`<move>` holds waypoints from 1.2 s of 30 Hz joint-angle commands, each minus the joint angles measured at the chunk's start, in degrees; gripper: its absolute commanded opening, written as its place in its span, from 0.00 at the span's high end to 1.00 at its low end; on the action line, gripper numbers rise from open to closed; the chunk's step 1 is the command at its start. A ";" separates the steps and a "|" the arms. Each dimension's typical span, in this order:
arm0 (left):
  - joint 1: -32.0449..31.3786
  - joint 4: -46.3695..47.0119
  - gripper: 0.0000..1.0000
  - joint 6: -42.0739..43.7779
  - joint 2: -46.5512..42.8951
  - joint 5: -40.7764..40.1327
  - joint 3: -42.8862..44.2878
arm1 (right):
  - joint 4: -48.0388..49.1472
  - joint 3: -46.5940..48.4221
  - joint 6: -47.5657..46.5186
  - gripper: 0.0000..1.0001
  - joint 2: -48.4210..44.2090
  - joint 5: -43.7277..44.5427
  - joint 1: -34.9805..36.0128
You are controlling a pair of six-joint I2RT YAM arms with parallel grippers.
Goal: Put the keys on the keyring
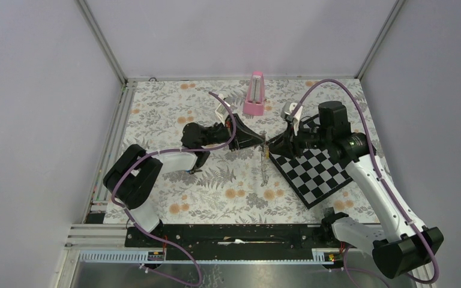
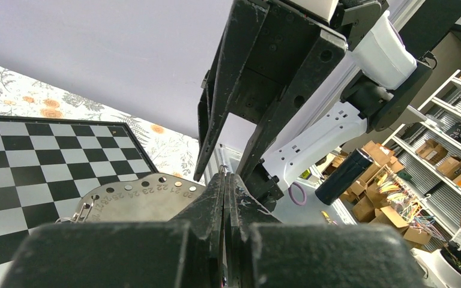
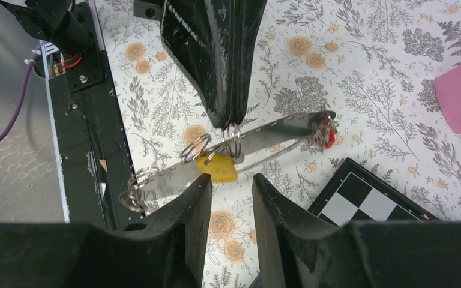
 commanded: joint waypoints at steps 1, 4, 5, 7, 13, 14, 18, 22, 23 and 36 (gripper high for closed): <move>-0.71 6.24 1.00 -0.41 0.66 0.38 0.83 | 2.36 3.20 2.62 0.61 1.60 -3.17 -0.31; -0.98 6.56 1.00 -0.52 0.92 0.61 0.86 | 3.00 3.63 3.16 0.62 2.38 -2.98 -0.33; -1.06 6.56 1.00 -0.51 0.96 0.75 0.86 | 3.22 3.64 3.35 0.63 2.56 -2.93 -0.36; -1.08 6.65 1.00 -0.52 0.96 0.77 0.86 | 3.59 3.70 3.60 0.63 2.73 -3.12 -0.34; -1.17 6.96 1.00 -0.66 1.05 0.81 0.95 | 4.34 3.07 4.25 0.67 3.48 -4.43 -0.35; -1.17 7.04 1.00 -0.70 1.05 0.84 1.01 | 4.42 2.90 4.27 0.70 3.55 -4.68 -0.35; -1.17 7.14 1.00 -0.62 1.14 0.77 1.03 | 4.88 2.23 4.28 0.82 3.51 -5.70 -0.34; -1.17 7.09 1.00 0.18 1.44 1.06 0.87 | 3.57 3.22 3.24 1.00 3.57 -6.20 -0.35; -1.17 7.05 1.00 0.98 1.48 1.39 0.86 | 2.97 3.69 2.88 1.00 3.63 -5.93 -0.30; 0.15 -32.05 0.66 35.67 -1.33 9.59 9.75 | -13.79 14.55 -5.85 1.00 9.10 14.09 6.95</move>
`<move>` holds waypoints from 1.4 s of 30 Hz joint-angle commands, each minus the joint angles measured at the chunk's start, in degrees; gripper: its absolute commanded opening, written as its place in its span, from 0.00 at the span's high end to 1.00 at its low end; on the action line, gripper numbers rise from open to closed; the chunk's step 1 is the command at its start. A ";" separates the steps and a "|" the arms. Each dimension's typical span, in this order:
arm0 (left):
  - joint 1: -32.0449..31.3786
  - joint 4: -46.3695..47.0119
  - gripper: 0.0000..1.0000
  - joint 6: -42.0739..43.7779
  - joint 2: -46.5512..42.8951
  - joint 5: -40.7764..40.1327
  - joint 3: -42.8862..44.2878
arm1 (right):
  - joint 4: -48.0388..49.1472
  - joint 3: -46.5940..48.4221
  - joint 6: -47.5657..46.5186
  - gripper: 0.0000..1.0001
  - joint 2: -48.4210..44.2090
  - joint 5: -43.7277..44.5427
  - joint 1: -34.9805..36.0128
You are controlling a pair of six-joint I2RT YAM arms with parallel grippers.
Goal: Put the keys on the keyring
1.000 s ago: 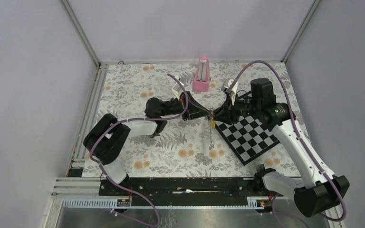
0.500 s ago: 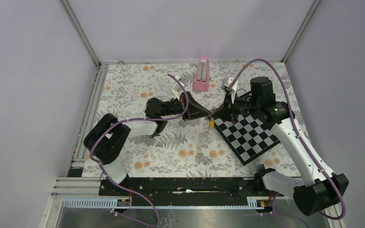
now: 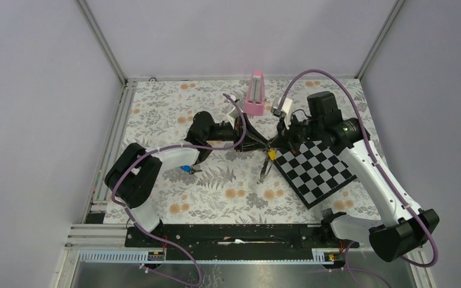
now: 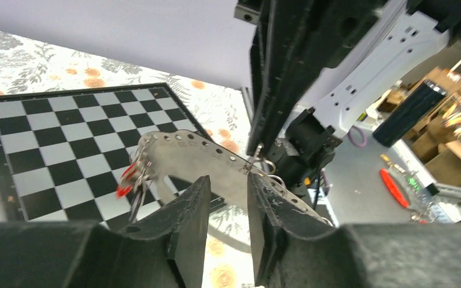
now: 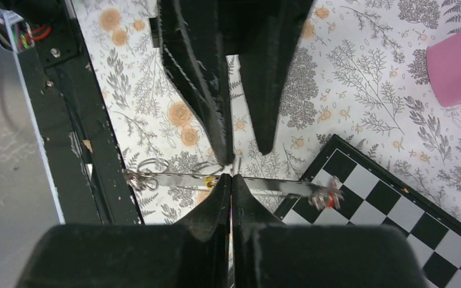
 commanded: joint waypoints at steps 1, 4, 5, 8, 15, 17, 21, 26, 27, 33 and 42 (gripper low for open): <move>0.42 -16.81 0.65 15.83 -2.34 4.36 6.47 | -5.55 5.62 -3.89 1.00 1.88 8.61 4.80; 0.41 -19.34 0.61 17.84 -2.26 5.59 7.91 | -6.58 7.21 -3.85 1.00 3.32 9.91 5.45; 0.41 -19.24 0.59 17.88 -2.24 6.17 7.93 | -7.02 7.72 -4.00 1.00 3.76 10.43 5.60; 0.41 -18.08 0.58 17.35 -2.29 7.80 7.69 | -8.18 9.03 -4.27 1.00 4.89 11.25 5.99; 0.36 -13.95 0.60 14.87 -1.28 9.24 7.41 | -8.18 9.37 -3.61 1.00 5.85 9.74 6.19; 0.32 -12.52 0.62 13.75 -1.07 9.71 7.39 | -8.07 9.24 -3.50 1.00 5.97 9.63 6.19; -0.01 -10.79 0.65 12.33 -0.58 9.86 7.54 | -7.76 9.12 -3.09 1.00 6.12 9.29 6.19; -0.33 -9.28 0.74 10.91 0.13 10.04 7.86 | -7.67 8.99 -2.97 1.00 6.14 8.80 6.19; -0.42 -9.20 0.76 10.86 0.28 10.08 7.98 | -7.54 8.90 -2.83 1.00 6.07 8.72 6.19; -0.64 -9.36 0.86 10.86 1.03 10.53 8.42 | -7.13 8.41 -2.61 1.00 5.49 8.41 6.19; -0.58 1.45 1.00 2.41 1.80 10.45 6.56 | -4.22 6.34 -1.28 0.93 3.38 9.52 5.87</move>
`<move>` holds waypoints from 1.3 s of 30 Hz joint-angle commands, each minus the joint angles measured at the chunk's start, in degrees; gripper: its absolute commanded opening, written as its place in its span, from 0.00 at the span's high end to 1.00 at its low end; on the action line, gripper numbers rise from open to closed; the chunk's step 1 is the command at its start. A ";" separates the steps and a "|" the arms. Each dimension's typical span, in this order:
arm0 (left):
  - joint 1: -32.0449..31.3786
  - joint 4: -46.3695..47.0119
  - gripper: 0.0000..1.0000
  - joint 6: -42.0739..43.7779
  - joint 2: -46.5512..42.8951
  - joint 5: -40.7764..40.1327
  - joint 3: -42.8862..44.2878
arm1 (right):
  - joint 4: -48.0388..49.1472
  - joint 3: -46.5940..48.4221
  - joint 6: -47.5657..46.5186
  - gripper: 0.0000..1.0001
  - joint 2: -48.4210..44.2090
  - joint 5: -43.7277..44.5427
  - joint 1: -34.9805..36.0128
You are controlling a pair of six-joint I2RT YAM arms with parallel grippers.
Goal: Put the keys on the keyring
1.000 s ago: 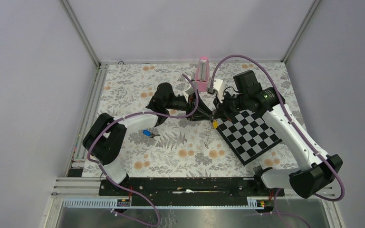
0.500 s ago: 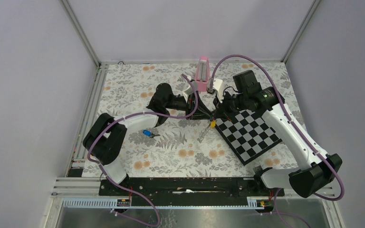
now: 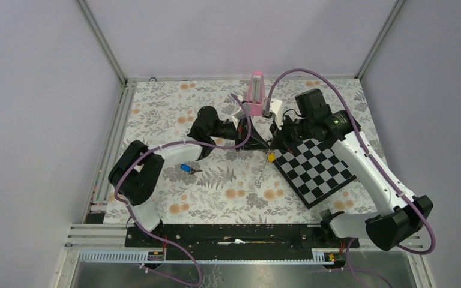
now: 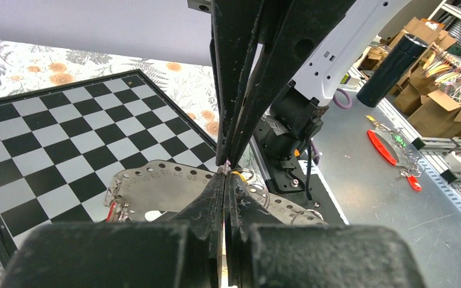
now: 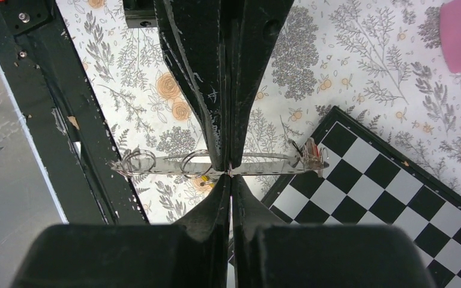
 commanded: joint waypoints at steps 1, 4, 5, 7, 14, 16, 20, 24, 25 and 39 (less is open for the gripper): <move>-0.09 14.62 1.00 -8.79 0.11 0.33 -0.25 | 5.23 -1.11 1.72 0.88 -3.38 -1.05 -0.04; 0.40 23.56 1.00 -16.72 1.00 -1.06 -1.63 | 8.16 -3.54 3.87 0.72 -5.73 -4.36 -2.69; 0.50 26.44 1.00 -19.54 1.48 -1.43 -1.96 | 9.32 -4.30 4.69 0.68 -6.44 -5.70 -3.97; 0.60 31.58 1.00 -24.41 2.32 -2.26 -2.50 | 11.84 -6.28 6.33 0.62 -7.96 -8.24 -5.35; 0.52 32.88 1.00 -26.16 1.43 -5.60 -4.82 | 18.18 -10.76 9.37 0.57 -10.87 -13.54 -7.47; 0.52 32.87 1.00 -26.25 1.29 -6.15 -5.19 | 18.48 -11.03 9.47 0.58 -10.83 -15.80 -7.63; 0.52 32.92 1.00 -26.42 1.42 -6.70 -5.22 | 19.17 -12.02 9.65 0.62 -10.49 -17.75 -7.73; 0.43 33.20 1.00 -26.64 1.59 -7.05 -5.21 | 19.55 -12.64 9.65 0.69 -10.24 -19.02 -7.82; 0.45 33.30 1.00 -26.66 1.63 -7.13 -5.22 | 19.62 -12.74 9.65 0.72 -10.17 -19.35 -7.84; 0.52 26.78 0.89 -19.82 0.91 -4.40 -4.13 | 15.10 -10.07 5.41 1.00 -8.83 -16.60 -7.74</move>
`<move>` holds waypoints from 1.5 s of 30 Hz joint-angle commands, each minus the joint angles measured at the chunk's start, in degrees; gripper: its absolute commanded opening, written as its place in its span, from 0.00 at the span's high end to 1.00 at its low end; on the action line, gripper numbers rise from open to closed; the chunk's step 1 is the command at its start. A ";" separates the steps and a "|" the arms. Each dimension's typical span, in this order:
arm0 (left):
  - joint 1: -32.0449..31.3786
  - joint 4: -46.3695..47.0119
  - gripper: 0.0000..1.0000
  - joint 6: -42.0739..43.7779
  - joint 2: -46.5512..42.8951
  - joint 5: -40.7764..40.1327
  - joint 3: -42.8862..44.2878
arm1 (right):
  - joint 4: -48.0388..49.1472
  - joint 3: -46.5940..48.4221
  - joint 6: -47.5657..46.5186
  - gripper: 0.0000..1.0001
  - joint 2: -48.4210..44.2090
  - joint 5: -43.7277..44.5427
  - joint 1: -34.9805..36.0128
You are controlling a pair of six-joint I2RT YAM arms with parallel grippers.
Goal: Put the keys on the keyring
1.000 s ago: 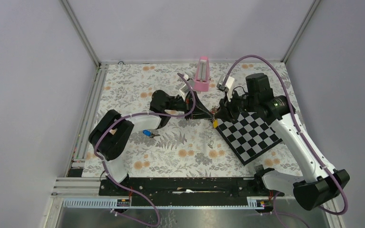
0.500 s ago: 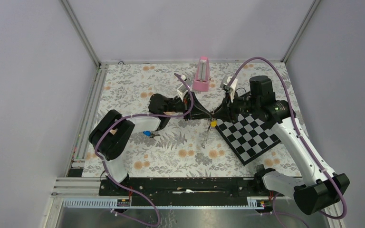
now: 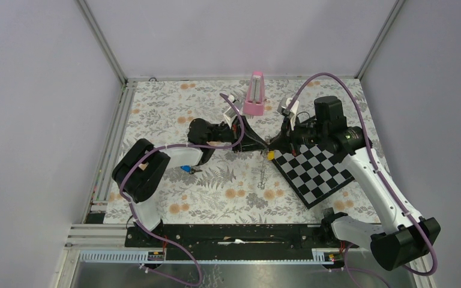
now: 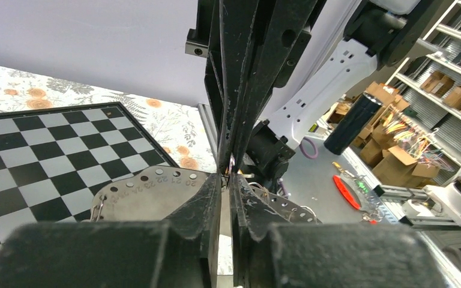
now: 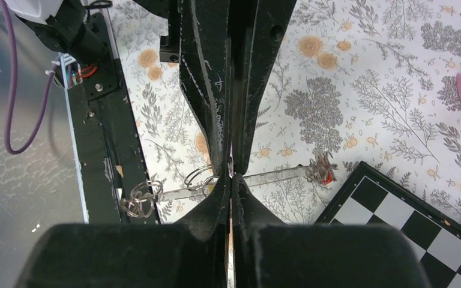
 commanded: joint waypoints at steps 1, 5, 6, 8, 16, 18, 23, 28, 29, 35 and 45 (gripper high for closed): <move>0.14 -4.36 0.85 7.80 -2.30 1.09 1.94 | -4.08 3.80 -4.65 1.00 1.43 1.80 -0.15; 0.14 -18.54 0.73 18.39 -4.29 2.19 5.22 | -8.79 6.71 -7.46 1.00 3.26 3.40 -0.14; 0.14 -20.78 0.72 19.96 -4.36 2.61 6.07 | -9.36 7.03 -7.70 1.00 3.39 3.54 -0.12; 0.14 -23.78 0.70 21.75 -4.22 3.21 7.34 | -10.00 7.64 -7.91 1.00 3.64 3.73 -0.06; -0.19 -25.87 0.69 22.95 -3.34 4.03 9.01 | -13.65 10.38 -9.20 1.00 5.32 5.08 0.50; -0.36 -26.04 0.71 23.07 -3.09 3.99 9.42 | -14.01 10.77 -9.24 1.00 5.56 5.32 0.80; -0.64 -24.59 0.74 21.61 -2.37 4.19 10.24 | -14.65 10.91 -9.17 1.00 6.18 6.00 1.55; -0.86 -24.08 0.76 21.09 -2.22 4.44 10.46 | -14.67 10.82 -9.12 1.00 6.38 6.06 1.94; -0.95 -24.04 0.77 21.02 -2.13 4.43 10.55 | -14.60 10.84 -9.01 1.00 6.43 6.04 1.96; -1.35 -24.37 0.86 21.18 -1.61 5.13 10.44 | -14.02 10.91 -8.58 1.00 6.31 5.95 2.05; -1.54 -20.03 1.00 17.44 -2.44 3.75 8.37 | -10.51 8.74 -6.78 0.87 3.43 8.48 2.01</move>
